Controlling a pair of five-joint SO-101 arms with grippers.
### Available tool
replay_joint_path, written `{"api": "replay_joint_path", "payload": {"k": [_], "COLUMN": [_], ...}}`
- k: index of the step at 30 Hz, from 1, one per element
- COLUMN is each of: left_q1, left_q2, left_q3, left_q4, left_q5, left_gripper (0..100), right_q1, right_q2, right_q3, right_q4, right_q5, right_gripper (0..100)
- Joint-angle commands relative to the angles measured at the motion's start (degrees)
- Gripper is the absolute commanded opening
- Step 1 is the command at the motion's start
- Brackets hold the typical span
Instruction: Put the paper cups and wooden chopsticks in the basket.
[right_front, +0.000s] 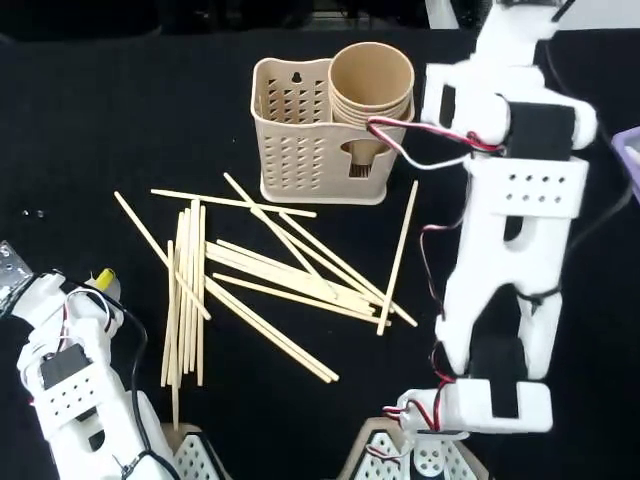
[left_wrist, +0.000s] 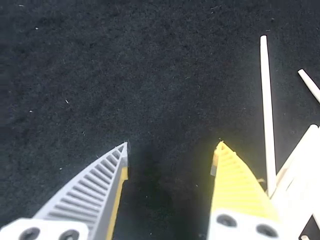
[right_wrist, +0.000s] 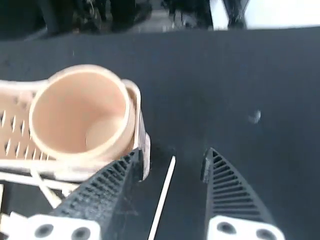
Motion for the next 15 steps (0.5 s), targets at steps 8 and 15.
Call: {"api": "replay_joint_path", "payload": {"k": [8, 15], "left_q1": [0.0, 0.0], "left_q2": [-0.9, -0.9], "left_q3": [-3.0, -3.0], "left_q4": [-0.9, -0.9], "left_q5": [0.0, 0.0], "left_gripper": [26, 26], "right_q1": [-6.7, -3.7], "right_q2": [-12.8, -29.8], "right_q3": [11.9, 48.9], "right_q4": [13.0, 6.2], "right_q5": [11.1, 20.3], "right_gripper": [19.1, 19.1]}}
